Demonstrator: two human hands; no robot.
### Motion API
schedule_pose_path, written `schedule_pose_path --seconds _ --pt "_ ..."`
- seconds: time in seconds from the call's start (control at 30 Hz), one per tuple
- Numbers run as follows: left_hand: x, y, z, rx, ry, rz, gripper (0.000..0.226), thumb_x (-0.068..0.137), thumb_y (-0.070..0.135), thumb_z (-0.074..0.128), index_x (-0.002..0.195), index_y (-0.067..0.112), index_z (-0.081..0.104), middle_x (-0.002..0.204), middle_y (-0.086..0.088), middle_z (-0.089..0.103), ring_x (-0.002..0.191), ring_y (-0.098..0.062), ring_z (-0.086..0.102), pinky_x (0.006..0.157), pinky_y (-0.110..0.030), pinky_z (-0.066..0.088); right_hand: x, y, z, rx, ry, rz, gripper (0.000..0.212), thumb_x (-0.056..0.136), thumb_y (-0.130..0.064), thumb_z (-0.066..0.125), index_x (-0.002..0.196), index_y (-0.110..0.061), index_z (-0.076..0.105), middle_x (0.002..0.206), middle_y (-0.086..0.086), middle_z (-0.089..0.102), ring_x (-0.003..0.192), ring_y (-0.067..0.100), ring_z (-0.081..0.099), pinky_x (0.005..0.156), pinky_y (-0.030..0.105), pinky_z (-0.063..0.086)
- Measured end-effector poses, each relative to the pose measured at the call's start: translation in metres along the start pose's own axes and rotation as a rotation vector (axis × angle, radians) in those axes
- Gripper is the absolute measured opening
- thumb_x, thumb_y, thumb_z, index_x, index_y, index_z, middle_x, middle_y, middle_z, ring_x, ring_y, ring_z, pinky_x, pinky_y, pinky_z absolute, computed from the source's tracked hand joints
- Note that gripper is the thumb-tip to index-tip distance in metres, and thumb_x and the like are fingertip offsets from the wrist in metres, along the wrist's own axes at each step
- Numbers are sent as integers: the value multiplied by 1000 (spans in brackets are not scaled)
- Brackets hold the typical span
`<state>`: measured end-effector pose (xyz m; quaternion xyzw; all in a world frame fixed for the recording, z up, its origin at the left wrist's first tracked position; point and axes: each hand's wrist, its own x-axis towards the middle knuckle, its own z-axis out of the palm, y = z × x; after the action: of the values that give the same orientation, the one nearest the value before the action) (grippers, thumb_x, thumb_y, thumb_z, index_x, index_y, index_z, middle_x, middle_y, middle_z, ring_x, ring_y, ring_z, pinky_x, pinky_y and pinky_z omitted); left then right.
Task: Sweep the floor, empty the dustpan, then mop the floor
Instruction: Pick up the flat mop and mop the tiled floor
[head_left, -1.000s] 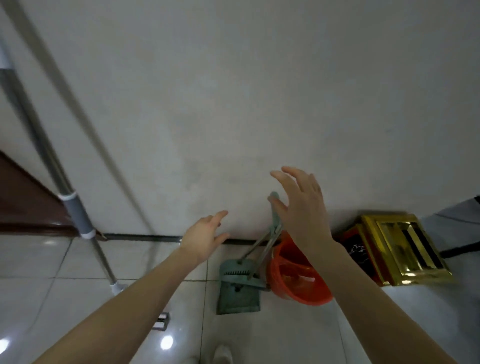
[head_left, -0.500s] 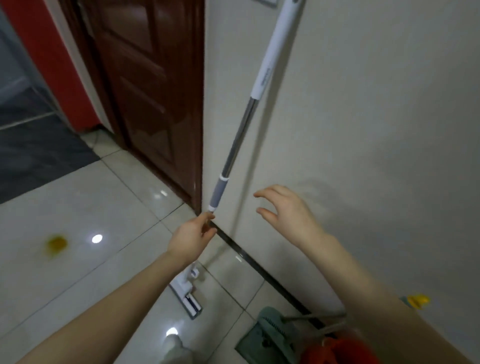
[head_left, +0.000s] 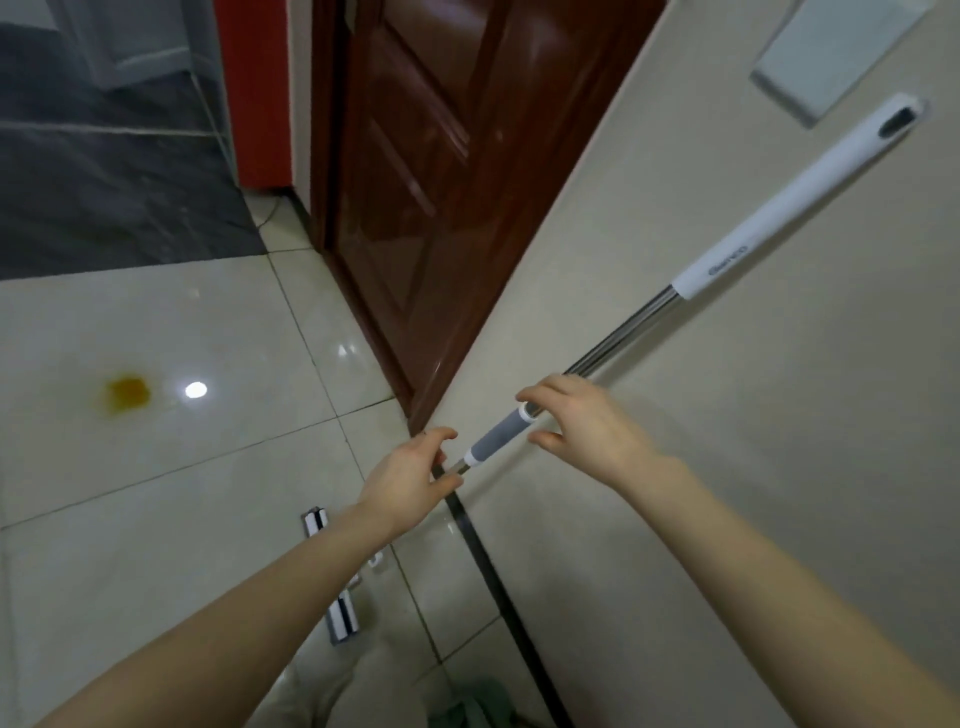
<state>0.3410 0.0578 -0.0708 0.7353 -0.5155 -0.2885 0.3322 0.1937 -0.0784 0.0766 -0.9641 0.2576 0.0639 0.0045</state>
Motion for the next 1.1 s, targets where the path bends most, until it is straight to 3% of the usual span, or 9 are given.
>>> schedule_pose_path --seconds 0.2,0.4,0.53,0.63,0.77,0.97,1.1 --pt "37 -9 27 13 -5 -37 65 87 42 63 143 31 33 128 -2 53 116 -20 51 93 -37 47 60 24 3 -236 -294 -163 47 84 -33 67 130 -30 56 117 -1 61 106 22 57 91 34 46" --pt "90 1 69 20 -33 -65 72 88 44 62 149 28 27 139 -3 48 120 -20 48 100 -32 42 101 58 9 -342 -529 -264 52 86 -41 64 135 -33 50 122 -1 58 109 23 58 84 35 46" --pt "122 8 100 11 -86 -103 64 92 43 56 147 29 25 134 -4 53 116 -23 52 97 -37 46 111 74 14 -420 -676 -340 47 87 -41 66 130 -32 50 114 0 59 100 23 60 82 34 47" --pt "130 5 114 34 -113 -80 49 94 45 50 138 28 35 125 -4 58 105 -23 57 90 -38 49 115 76 19 -517 -676 -395 28 91 -28 60 119 -28 57 105 1 61 85 23 57 72 32 44" --pt "130 -4 113 47 -138 -66 48 93 40 55 135 25 37 125 -4 56 106 -22 55 91 -37 47 121 74 22 -572 -739 -335 22 94 -24 56 114 -28 61 89 0 54 75 21 51 66 32 37" --pt "137 -12 83 88 -249 -7 43 94 33 56 132 21 40 117 -11 59 100 -25 59 89 -39 49 128 60 8 -531 -704 -326 23 93 -22 56 114 -27 64 104 2 64 78 22 53 68 32 39" --pt "136 -23 50 104 -275 11 40 94 32 56 129 21 39 113 -11 61 94 -26 61 86 -44 51 141 35 -10 -453 -690 -298 21 91 -24 58 110 -30 65 103 2 65 85 23 60 69 31 40"
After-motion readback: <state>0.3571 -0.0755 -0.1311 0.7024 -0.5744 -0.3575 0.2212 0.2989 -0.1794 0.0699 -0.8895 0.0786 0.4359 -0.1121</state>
